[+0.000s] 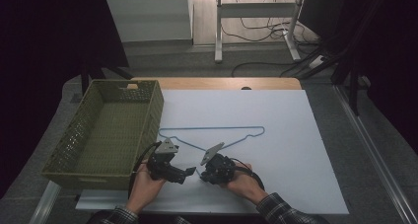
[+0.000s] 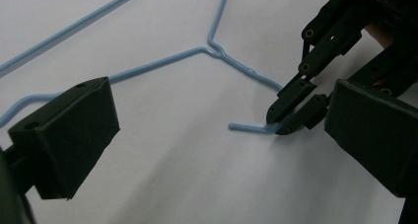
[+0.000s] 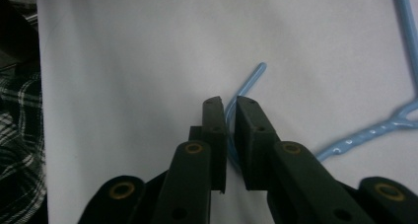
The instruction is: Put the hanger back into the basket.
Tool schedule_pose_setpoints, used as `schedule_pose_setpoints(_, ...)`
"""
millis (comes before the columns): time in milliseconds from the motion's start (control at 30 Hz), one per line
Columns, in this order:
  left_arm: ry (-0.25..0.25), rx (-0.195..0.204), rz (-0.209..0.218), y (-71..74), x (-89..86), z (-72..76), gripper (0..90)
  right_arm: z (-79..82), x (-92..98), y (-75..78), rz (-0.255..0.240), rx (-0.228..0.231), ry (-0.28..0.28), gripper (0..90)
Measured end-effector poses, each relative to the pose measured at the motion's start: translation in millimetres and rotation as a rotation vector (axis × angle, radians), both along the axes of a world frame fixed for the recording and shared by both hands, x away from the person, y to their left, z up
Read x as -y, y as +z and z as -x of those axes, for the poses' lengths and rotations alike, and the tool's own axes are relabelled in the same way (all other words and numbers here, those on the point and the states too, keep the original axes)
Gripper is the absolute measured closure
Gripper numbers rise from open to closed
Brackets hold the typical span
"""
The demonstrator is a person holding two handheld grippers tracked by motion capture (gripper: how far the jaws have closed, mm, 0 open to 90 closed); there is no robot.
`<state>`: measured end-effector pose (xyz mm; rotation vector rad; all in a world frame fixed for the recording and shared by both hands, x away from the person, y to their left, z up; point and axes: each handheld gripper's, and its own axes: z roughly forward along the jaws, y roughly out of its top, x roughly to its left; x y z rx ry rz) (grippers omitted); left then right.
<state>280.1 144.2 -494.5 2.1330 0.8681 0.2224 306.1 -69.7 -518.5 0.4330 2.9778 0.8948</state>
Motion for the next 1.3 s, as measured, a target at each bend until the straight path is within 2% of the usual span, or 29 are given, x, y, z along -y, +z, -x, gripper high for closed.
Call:
schedule_pose_setpoints(100,0.001,-0.007,0.006,-0.1,-0.1,0.0,0.0,-0.8,-0.1,0.1,-0.001,-0.007,0.002,85.0)
schedule_pose_setpoints(167,0.008,-0.030,0.018,0.4,-0.3,-0.1,0.1,-1.5,0.0,0.3,-0.002,-0.004,0.007,85.8)
schedule_pose_setpoints(267,0.009,-0.061,0.071,3.3,-0.7,1.8,1.4,-1.1,0.2,4.6,-0.014,0.005,0.007,86.0)
schedule_pose_setpoints(433,-0.007,-0.066,0.025,4.6,2.7,13.2,2.4,-0.1,1.7,14.6,-0.030,0.011,0.005,86.1)
schedule_pose_setpoints(467,0.002,-0.062,-0.022,4.3,3.9,22.1,7.0,-0.1,2.0,17.5,-0.035,0.014,0.005,86.1)
schedule_pose_setpoints(500,-0.003,-0.068,-0.043,3.3,4.5,27.1,13.3,-0.1,2.2,18.9,-0.039,0.012,0.002,86.1)
schedule_pose_setpoints(533,-0.008,-0.075,-0.077,2.0,4.8,31.1,27.4,-0.4,2.5,19.9,-0.045,0.014,0.003,86.1)
schedule_pose_setpoints(567,-0.008,-0.075,-0.077,2.0,4.8,31.1,39.5,-0.5,2.7,21.1,-0.049,0.013,0.002,86.1)
schedule_pose_setpoints(600,-0.030,-0.137,-0.096,-4.0,7.0,32.8,49.9,-0.6,3.0,22.3,-0.049,0.014,0.001,86.1)
schedule_pose_setpoints(633,-0.030,-0.137,-0.096,-4.0,7.0,32.8,62.6,-0.6,3.0,22.3,-0.049,0.014,0.001,86.1)
schedule_pose_setpoints(667,-0.041,-0.168,-0.093,-6.2,7.5,31.2,68.4,-0.5,3.2,23.9,-0.053,0.017,0.000,86.1)
schedule_pose_setpoints(700,-0.033,-0.190,-0.090,-8.9,8.7,29.8,68.4,-0.5,3.2,23.9,-0.053,0.017,0.000,86.1)
schedule_pose_setpoints(733,-0.036,-0.208,-0.089,-11.4,10.1,28.2,81.2,-0.4,3.1,25.5,-0.055,0.019,-0.002,86.1)
schedule_pose_setpoints(767,-0.031,-0.208,-0.089,-13.0,11.9,27.5,81.2,-0.4,3.1,25.5,-0.055,0.019,-0.002,86.1)
schedule_pose_setpoints(800,-0.025,-0.201,-0.088,-13.9,13.9,27.0,88.0,-0.4,3.4,27.3,-0.058,0.024,-0.001,86.1)
schedule_pose_setpoints(867,-0.017,-0.192,-0.082,-16.9,21.3,23.5,89.4,-0.4,3.4,29.2,-0.064,0.023,-0.006,86.1)
schedule_pose_setpoints(1033,-0.017,-0.165,-0.111,-22.4,33.0,20.9,89.5,-0.6,3.9,32.5,-0.072,0.030,-0.007,86.1)
schedule_pose_setpoints(1067,-0.007,-0.153,-0.108,-24.7,35.9,19.6,89.4,-0.9,4.4,33.4,-0.074,0.033,-0.005,86.1)
schedule_pose_setpoints(1133,-0.010,-0.158,-0.098,-26.3,37.0,18.3,89.5,-0.8,4.4,33.7,-0.078,0.030,-0.007,86.1)
schedule_pose_setpoints(1300,-0.009,-0.123,-0.083,-31.5,39.9,16.7,89.5,-0.8,4.1,35.0,-0.079,0.030,-0.011,86.0)
